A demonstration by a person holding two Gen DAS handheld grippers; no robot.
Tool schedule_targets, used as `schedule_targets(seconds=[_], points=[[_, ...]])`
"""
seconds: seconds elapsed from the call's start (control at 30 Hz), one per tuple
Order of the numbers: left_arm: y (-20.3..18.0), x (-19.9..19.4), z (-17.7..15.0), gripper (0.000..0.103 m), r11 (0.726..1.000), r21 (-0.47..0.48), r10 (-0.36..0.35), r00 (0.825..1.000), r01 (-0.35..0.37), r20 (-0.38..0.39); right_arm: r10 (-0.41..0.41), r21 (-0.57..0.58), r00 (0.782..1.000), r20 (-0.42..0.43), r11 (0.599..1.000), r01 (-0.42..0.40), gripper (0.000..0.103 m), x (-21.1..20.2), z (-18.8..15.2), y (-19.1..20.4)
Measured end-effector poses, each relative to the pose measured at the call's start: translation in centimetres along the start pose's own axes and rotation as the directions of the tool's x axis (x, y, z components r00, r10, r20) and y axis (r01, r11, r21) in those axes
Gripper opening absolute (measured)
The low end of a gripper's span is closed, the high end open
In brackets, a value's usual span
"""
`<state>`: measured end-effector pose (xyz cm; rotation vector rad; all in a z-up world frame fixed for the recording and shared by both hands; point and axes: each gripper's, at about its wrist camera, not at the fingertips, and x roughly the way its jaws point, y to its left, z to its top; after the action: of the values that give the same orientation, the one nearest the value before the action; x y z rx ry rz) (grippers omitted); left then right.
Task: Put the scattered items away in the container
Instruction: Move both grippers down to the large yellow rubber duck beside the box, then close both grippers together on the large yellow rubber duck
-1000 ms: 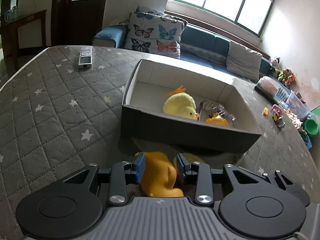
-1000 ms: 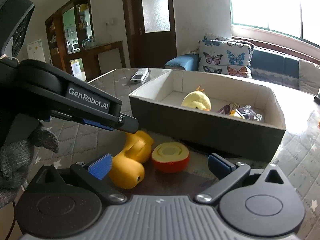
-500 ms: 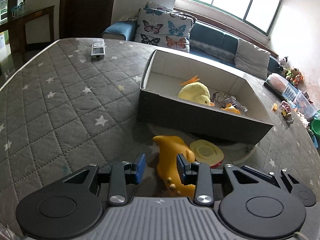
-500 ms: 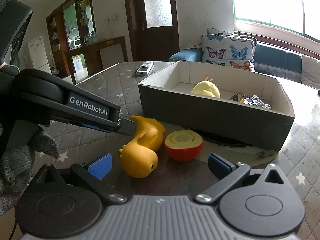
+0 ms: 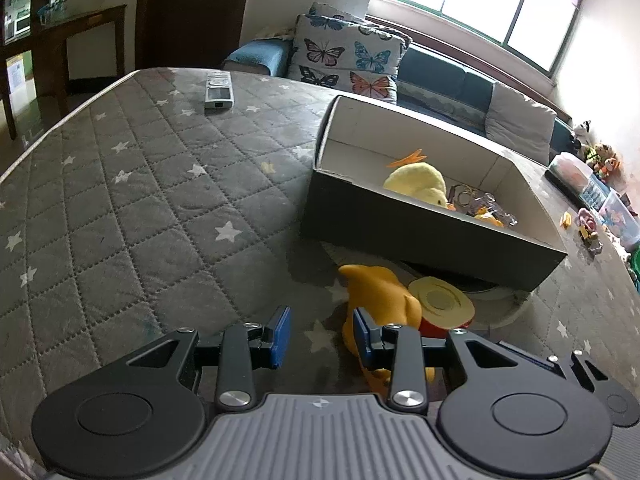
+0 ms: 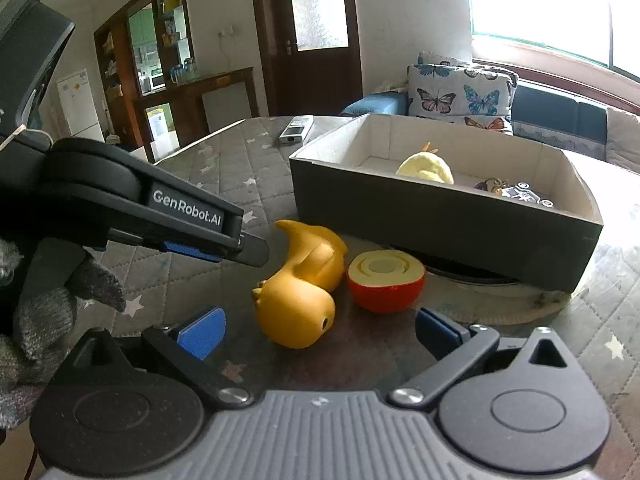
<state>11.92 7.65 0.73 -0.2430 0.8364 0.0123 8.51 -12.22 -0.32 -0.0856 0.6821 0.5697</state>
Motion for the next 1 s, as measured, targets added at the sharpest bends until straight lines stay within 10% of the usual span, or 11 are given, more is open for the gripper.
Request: schedule_targets(seconds=[1.0], points=[[-0.4,2.3,3.0,0.037,0.990,-0.113,-0.092,0.995,0.087,-0.036,0.070,0.035,0.996,-0.050,0.997,-0.069,0.053,3.4,1.0,0.4]])
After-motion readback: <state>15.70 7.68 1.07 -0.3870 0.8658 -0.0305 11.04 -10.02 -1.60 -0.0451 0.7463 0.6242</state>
